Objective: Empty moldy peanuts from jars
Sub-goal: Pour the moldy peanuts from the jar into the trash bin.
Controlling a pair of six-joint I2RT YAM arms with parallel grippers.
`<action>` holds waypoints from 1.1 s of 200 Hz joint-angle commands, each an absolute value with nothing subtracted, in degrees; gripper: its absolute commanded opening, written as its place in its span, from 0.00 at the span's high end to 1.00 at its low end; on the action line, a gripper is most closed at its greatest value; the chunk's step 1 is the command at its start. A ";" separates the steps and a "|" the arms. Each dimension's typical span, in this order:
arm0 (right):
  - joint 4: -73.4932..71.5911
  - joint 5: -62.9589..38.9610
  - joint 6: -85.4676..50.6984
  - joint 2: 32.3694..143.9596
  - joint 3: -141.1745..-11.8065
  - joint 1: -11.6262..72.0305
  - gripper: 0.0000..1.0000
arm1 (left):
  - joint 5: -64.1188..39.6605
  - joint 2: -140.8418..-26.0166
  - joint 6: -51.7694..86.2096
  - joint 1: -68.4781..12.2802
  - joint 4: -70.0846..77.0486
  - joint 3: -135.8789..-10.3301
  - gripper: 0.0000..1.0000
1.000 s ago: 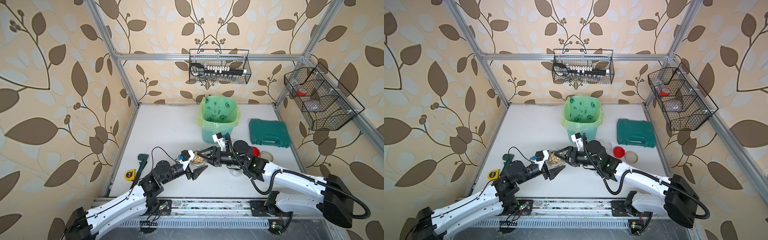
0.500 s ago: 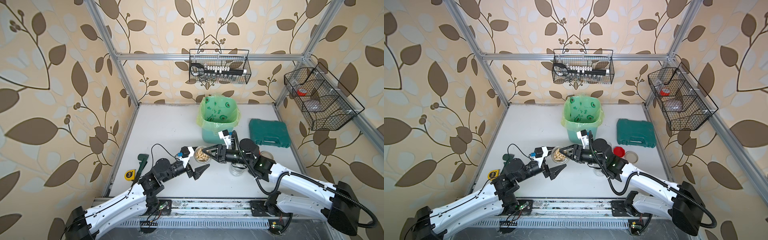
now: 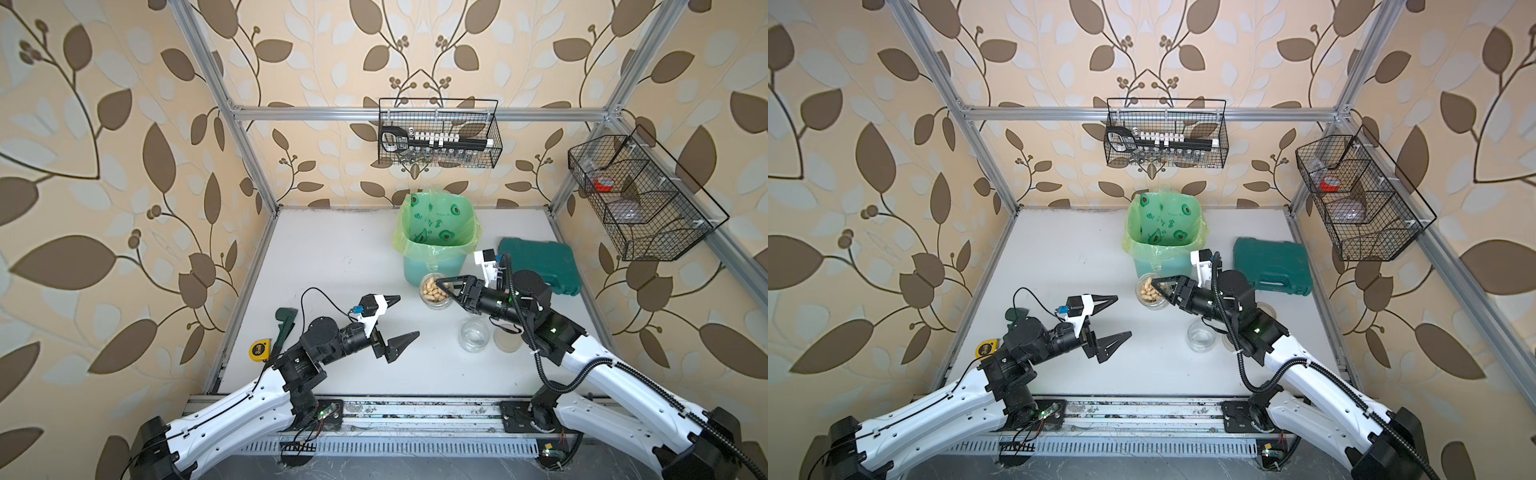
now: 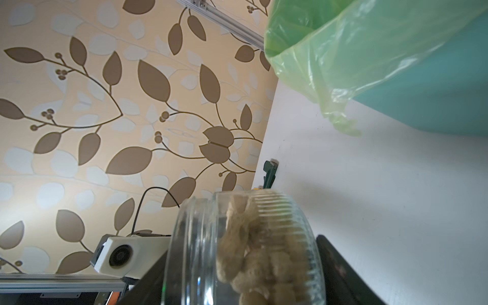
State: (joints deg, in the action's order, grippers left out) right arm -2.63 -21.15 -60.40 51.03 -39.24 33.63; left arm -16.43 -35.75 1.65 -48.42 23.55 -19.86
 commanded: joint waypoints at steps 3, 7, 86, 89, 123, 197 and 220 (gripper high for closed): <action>3.20 -20.10 -55.20 48.01 -44.12 31.14 1.00 | -15.44 -34.42 1.75 -48.68 23.29 -21.25 0.01; 4.19 -19.75 -54.41 47.64 -44.75 30.68 1.00 | -15.18 -34.24 1.72 -48.70 23.20 -21.09 0.01; 17.80 -10.13 -40.24 52.08 -62.60 24.38 1.00 | -10.73 -33.07 2.66 -48.69 19.84 -19.95 0.01; 17.92 -9.32 -39.93 52.57 -63.31 24.21 1.00 | -10.57 -33.01 2.64 -48.69 19.60 -19.95 0.01; 18.69 -1.40 -36.22 57.59 -70.47 23.29 1.00 | -7.44 -31.11 2.29 -48.69 14.61 -20.51 0.01; 14.40 -5.67 -33.14 70.01 -78.85 19.52 1.00 | -2.26 -29.19 2.72 -48.64 17.18 -17.84 0.01; 14.02 -3.97 -30.99 72.71 -81.28 19.25 1.00 | -2.14 -31.17 2.81 -48.68 17.88 -18.03 0.01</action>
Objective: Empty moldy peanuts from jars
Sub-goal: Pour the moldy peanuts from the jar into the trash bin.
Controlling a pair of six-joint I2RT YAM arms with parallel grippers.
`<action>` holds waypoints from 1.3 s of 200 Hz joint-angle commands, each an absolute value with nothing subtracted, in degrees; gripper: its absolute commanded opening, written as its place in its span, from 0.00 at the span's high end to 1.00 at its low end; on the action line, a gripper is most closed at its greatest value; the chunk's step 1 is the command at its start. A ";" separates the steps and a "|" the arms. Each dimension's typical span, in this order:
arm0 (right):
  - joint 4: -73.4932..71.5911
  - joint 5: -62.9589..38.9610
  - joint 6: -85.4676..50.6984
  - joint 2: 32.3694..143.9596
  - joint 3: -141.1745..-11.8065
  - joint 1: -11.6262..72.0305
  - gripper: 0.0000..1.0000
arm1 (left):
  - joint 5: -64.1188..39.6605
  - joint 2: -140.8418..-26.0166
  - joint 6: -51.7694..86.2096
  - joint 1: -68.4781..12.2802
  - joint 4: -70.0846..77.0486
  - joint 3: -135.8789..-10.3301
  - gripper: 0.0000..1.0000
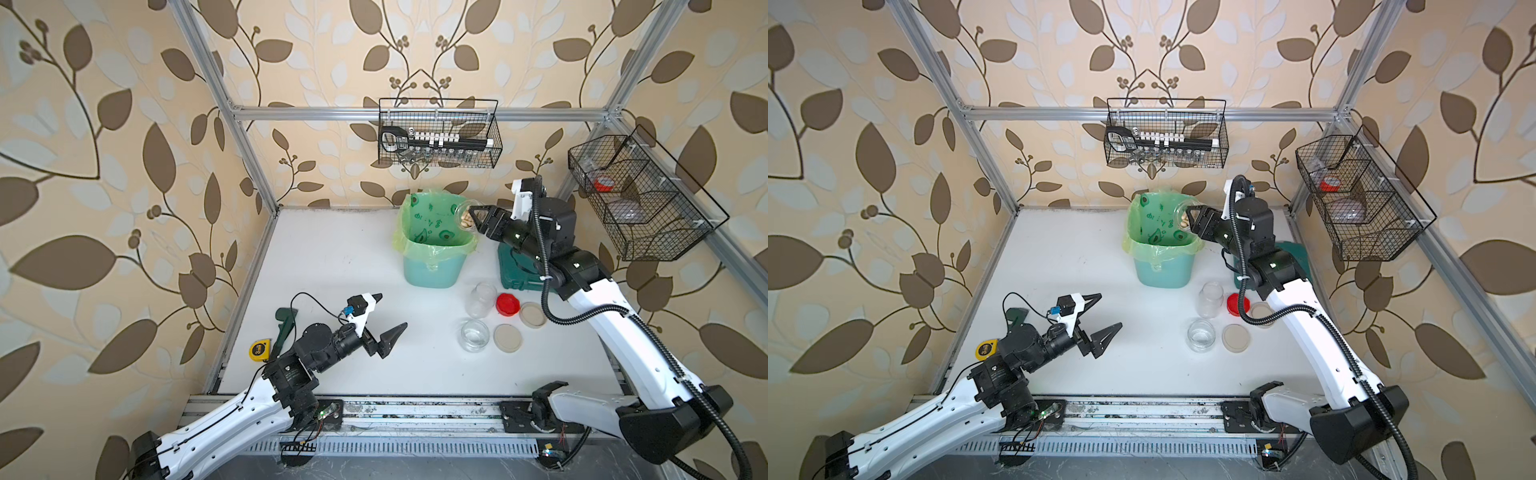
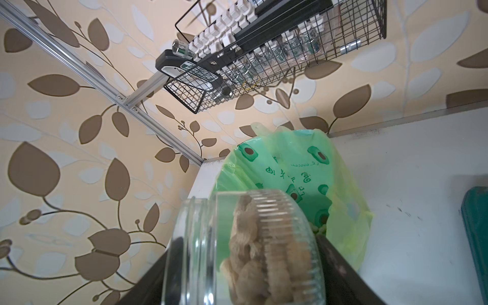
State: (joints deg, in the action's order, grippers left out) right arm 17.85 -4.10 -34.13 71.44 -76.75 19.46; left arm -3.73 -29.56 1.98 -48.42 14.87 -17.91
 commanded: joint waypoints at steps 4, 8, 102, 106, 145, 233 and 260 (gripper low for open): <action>14.15 -3.73 -30.39 73.36 -81.97 19.18 1.00 | -2.22 -31.47 2.81 -48.64 17.87 -18.10 0.01; 14.36 -3.50 -29.69 73.84 -82.66 19.16 1.00 | -2.21 -31.74 2.89 -48.73 17.88 -18.17 0.01; 14.85 -0.65 -21.11 82.17 -88.08 19.17 1.00 | -2.72 -36.72 3.05 -48.65 19.86 -19.12 0.01; 14.85 -0.75 -20.59 82.61 -88.30 19.31 1.00 | -2.69 -36.86 3.07 -48.61 19.95 -19.09 0.01; 15.88 7.44 -12.50 85.43 -90.29 23.49 1.00 | -2.63 -37.62 2.90 -48.61 20.06 -19.46 0.01; 17.32 24.16 7.54 91.83 -95.30 32.78 1.00 | -2.31 -37.26 2.81 -48.61 19.58 -19.33 0.01; 17.40 28.92 10.73 93.58 -96.51 34.47 1.00 | -2.42 -37.35 2.81 -48.66 19.56 -19.35 0.01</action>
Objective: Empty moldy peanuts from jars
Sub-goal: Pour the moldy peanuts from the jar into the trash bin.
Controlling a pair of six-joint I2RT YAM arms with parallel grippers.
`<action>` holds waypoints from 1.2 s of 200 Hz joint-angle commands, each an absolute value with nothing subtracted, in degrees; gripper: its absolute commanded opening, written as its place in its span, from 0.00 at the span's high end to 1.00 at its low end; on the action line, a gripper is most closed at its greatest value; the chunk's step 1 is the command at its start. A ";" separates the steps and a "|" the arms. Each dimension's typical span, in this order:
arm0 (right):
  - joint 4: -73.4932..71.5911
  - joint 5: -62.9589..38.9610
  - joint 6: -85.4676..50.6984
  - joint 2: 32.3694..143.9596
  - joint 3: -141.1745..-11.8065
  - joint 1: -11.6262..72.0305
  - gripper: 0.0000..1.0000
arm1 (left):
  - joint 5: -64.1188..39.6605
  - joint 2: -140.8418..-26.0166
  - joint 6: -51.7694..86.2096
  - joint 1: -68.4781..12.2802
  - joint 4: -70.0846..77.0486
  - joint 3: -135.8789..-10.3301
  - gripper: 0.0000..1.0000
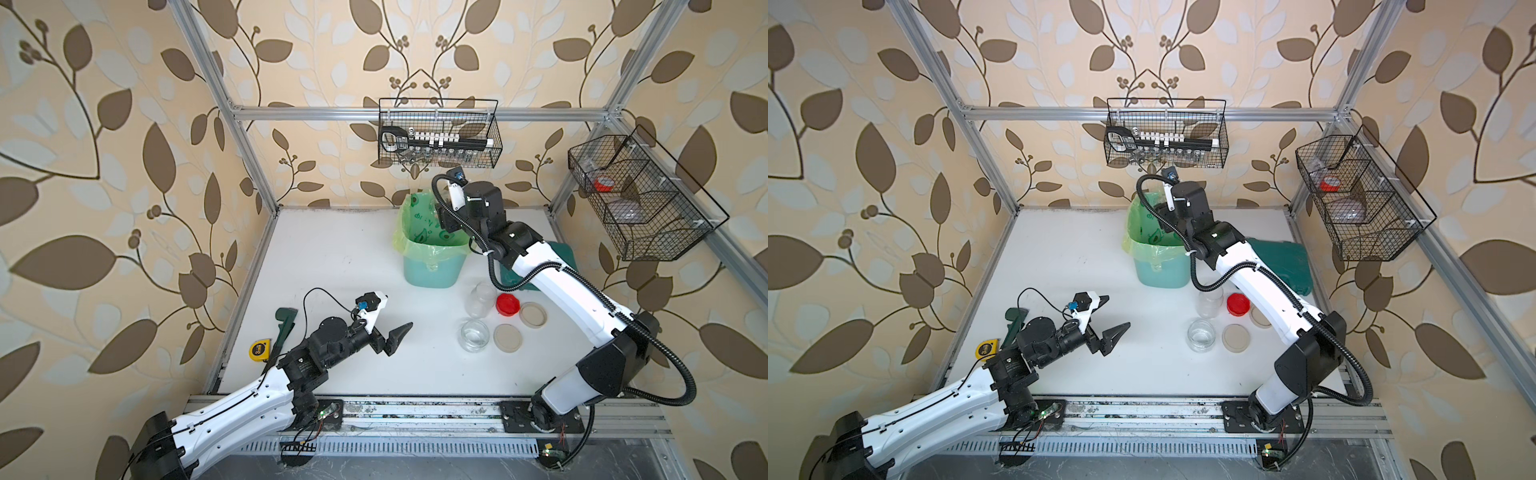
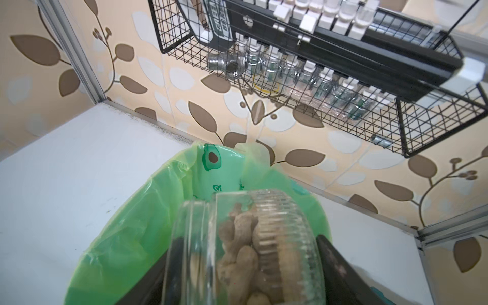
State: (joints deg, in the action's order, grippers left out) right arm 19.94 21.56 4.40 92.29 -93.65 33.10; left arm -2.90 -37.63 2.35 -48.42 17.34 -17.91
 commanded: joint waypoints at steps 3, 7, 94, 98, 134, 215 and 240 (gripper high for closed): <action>17.23 29.39 11.14 93.73 -96.49 34.67 1.00 | -2.46 -37.35 2.81 -48.61 19.50 -19.40 0.01; 16.98 30.06 11.77 93.85 -96.43 34.93 1.00 | -2.40 -37.27 2.81 -48.65 19.47 -19.42 0.01; 11.69 39.46 21.29 94.97 -93.88 38.14 1.00 | -2.22 -36.83 2.81 -48.64 19.24 -19.25 0.01; 11.61 39.46 21.27 95.01 -93.80 38.19 1.00 | -2.19 -36.83 2.81 -48.67 19.25 -19.28 0.01; 13.19 37.16 17.95 94.32 -94.10 37.76 1.00 | -2.20 -36.74 2.90 -48.66 19.14 -19.25 0.01; 20.76 14.57 -4.43 87.60 -93.14 27.42 1.00 | -2.25 -36.74 2.99 -48.62 18.99 -19.35 0.01; 18.54 5.14 -9.70 84.77 -89.89 23.25 1.00 | -2.20 -36.91 2.99 -48.69 19.16 -19.39 0.01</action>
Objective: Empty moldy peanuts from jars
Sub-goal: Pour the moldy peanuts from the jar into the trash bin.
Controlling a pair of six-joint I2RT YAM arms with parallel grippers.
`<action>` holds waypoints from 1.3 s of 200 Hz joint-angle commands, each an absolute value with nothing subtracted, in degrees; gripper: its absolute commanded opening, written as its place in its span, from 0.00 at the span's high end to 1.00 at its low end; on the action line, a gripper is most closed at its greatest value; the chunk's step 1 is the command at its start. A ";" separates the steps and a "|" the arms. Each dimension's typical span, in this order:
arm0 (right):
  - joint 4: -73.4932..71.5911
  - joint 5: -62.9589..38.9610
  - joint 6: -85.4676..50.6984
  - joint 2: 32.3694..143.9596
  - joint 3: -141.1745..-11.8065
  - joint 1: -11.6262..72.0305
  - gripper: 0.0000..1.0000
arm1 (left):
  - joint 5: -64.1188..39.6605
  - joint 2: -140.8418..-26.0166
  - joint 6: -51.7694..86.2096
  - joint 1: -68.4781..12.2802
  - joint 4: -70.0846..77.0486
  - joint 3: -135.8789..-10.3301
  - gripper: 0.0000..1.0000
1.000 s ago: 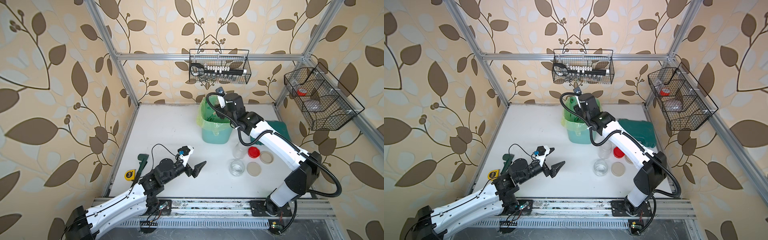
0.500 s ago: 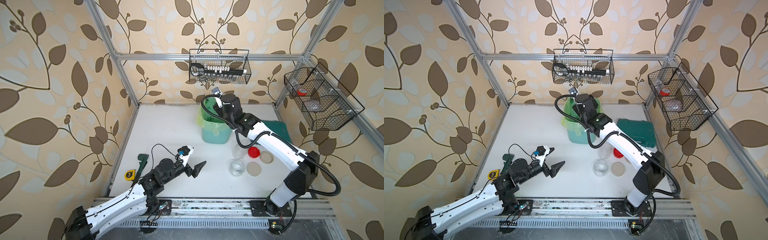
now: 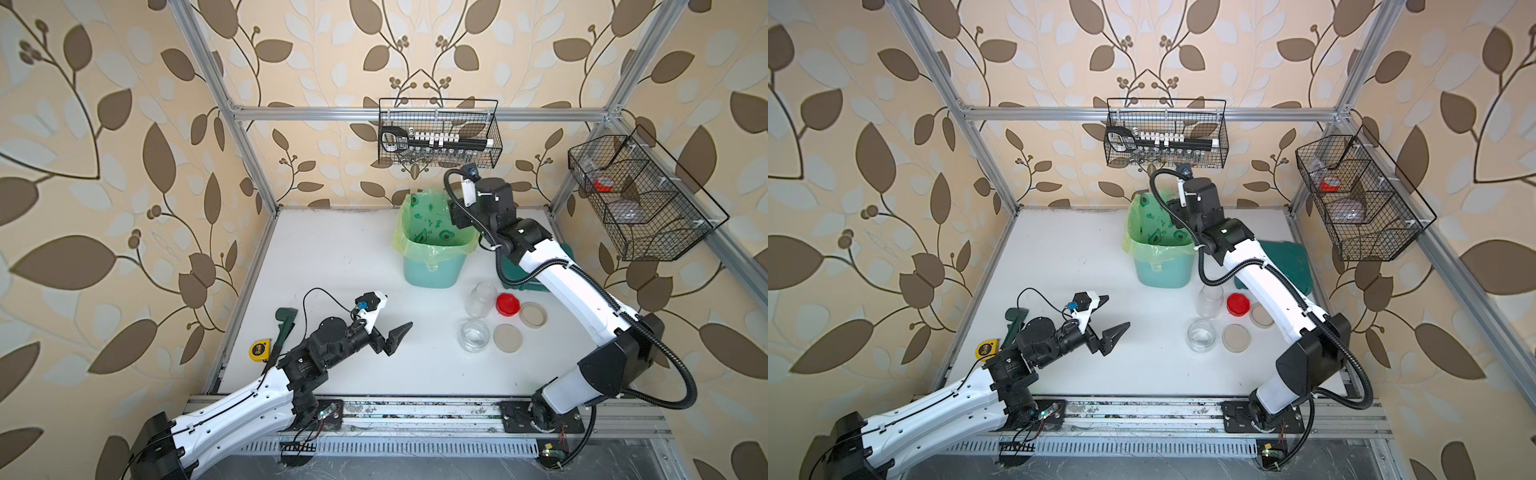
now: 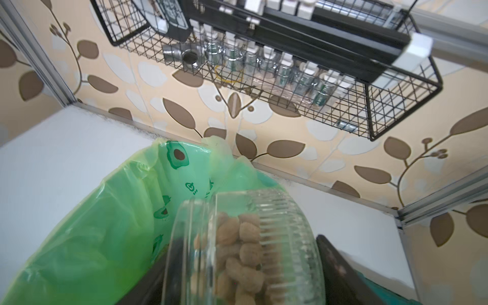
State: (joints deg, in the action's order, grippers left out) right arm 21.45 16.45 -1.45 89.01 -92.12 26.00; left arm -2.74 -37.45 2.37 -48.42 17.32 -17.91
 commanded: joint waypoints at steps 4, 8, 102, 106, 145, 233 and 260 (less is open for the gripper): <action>18.19 3.80 -10.66 84.39 -89.56 22.59 1.00 | -2.27 -36.91 2.99 -48.64 19.16 -19.41 0.01; 17.84 1.98 -11.47 84.00 -89.06 21.96 1.00 | -2.26 -36.97 3.03 -48.67 19.19 -19.36 0.01; 11.46 -20.23 -27.03 81.85 -83.29 11.61 1.00 | 9.14 -44.85 5.61 -48.61 15.03 -22.63 0.01; 11.43 -20.50 -27.27 81.83 -83.22 11.51 1.00 | 9.34 -45.43 5.95 -48.60 14.97 -22.94 0.01; 10.95 -22.03 -27.41 81.76 -82.83 10.37 1.00 | 8.44 -48.00 6.64 -48.63 14.49 -24.46 0.01; 16.25 -2.54 -13.27 80.55 -84.62 14.96 1.00 | 12.20 -38.52 7.45 -48.62 18.71 -18.42 0.01; 17.62 3.99 -8.18 82.44 -86.88 18.96 1.00 | 13.18 -38.65 7.57 -48.62 18.46 -18.33 0.01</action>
